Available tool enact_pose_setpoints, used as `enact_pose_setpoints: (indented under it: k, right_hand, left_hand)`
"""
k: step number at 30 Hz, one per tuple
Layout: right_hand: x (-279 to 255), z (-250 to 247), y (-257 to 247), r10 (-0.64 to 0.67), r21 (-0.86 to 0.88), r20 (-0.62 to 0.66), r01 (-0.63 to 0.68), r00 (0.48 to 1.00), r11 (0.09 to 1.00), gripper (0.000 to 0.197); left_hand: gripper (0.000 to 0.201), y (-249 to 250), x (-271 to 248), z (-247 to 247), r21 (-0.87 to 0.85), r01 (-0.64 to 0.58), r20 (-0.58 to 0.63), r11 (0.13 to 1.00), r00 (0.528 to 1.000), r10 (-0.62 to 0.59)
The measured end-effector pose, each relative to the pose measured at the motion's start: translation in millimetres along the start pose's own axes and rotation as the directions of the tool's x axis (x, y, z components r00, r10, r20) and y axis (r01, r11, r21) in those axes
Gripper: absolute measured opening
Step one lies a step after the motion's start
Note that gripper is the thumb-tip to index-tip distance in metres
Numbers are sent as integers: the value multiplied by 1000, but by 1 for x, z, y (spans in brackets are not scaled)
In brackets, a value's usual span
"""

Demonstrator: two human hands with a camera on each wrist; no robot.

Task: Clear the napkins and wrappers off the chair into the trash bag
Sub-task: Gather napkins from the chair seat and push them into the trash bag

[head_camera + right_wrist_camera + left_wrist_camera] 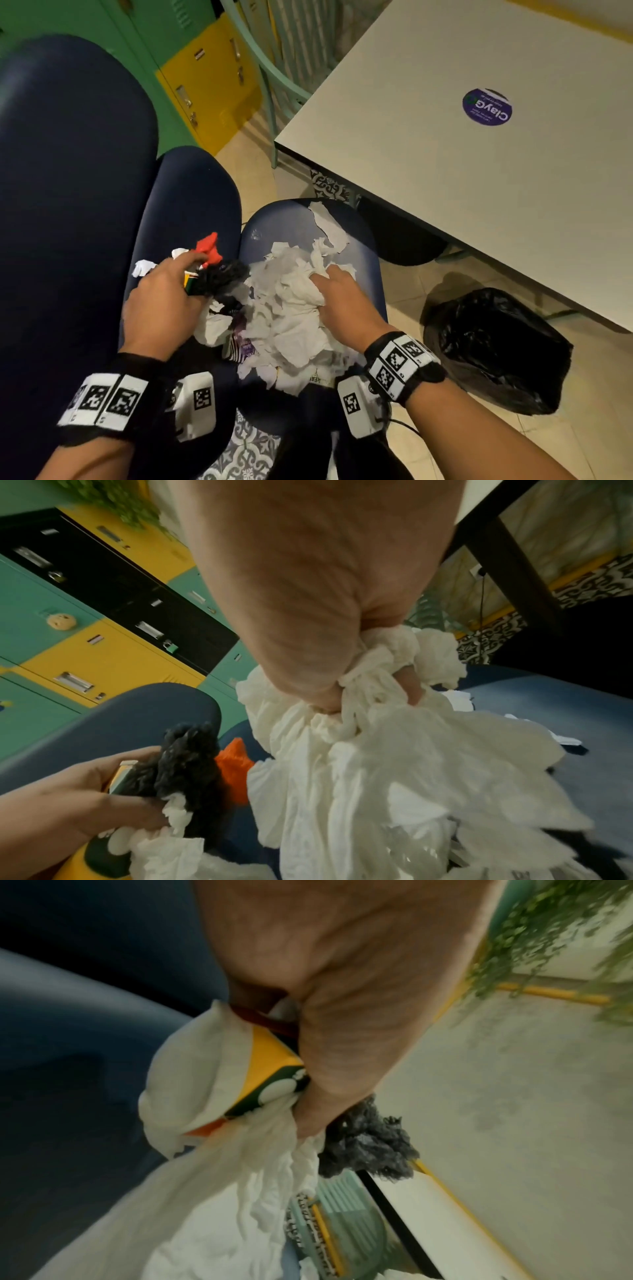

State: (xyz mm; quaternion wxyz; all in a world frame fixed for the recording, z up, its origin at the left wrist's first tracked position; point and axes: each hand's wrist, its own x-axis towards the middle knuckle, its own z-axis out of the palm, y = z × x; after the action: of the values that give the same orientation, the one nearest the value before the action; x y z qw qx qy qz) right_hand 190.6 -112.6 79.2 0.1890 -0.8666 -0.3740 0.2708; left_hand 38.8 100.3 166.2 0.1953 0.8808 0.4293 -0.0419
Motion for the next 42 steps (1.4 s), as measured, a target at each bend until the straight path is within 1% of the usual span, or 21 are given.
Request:
enact_pose_setpoints:
  k: [4, 8, 12, 15, 18, 21, 24, 26, 28, 32, 37, 40, 42]
  right_hand:
    - [-9, -10, 0, -8, -6, -39, 7, 999, 1000, 61]
    - [-41, -31, 20, 8, 9, -95, -7, 995, 1000, 58]
    - [-85, -57, 62, 49, 7, -157, -49, 986, 999, 46]
    - [-127, -76, 105, 119, 52, -183, -111, 976, 992, 43]
    - [-171, -83, 160, 219, 63, -159, -212, 963, 975, 51]
    - [-208, -78, 229, 333, 73, -115, -327, 936, 942, 59]
    - [-239, -75, 302, 416, 120, -64, -407, 907, 906, 59]
    - [-254, -73, 351, 460, 117, -25, -454, 888, 883, 60]
    - [-263, -70, 398, 487, 88, -4, -485, 873, 870, 59]
    - [-271, -59, 490, 497, 65, 1, -496, 868, 866, 54]
    - [-261, -31, 592, 551, 90, -27, -547, 834, 832, 58]
    - [-250, -4, 646, 577, 107, -88, -569, 812, 816, 57]
    - [-242, 17, 677, 589, 114, -117, -578, 799, 808, 41]
  left_hand:
    - [63, 25, -5, -5, -7, -156, 37, 988, 987, 157]
    - [67, 62, -21, 11, 33, -302, 90, 953, 950, 298]
    - [75, 114, -39, 37, 54, -424, 156, 904, 898, 412]
    - [75, 159, -54, 68, 46, -526, 191, 849, 839, 509]
    - [77, 209, -68, 117, 17, -607, 240, 795, 774, 586]
    - [78, 265, -88, 179, -8, -677, 318, 736, 696, 644]
    - [77, 321, -111, 245, -13, -719, 396, 695, 635, 663]
    - [75, 356, -128, 289, -10, -738, 440, 675, 603, 665]
    - [73, 388, -145, 330, -27, -743, 482, 669, 576, 660]
    - [69, 442, -169, 412, -93, -725, 544, 682, 537, 645]
    - [66, 487, -175, 518, -118, -725, 572, 678, 509, 643]
    - [62, 507, -172, 575, -165, -757, 543, 633, 466, 698]
    - [63, 517, -176, 608, -186, -778, 491, 600, 455, 743]
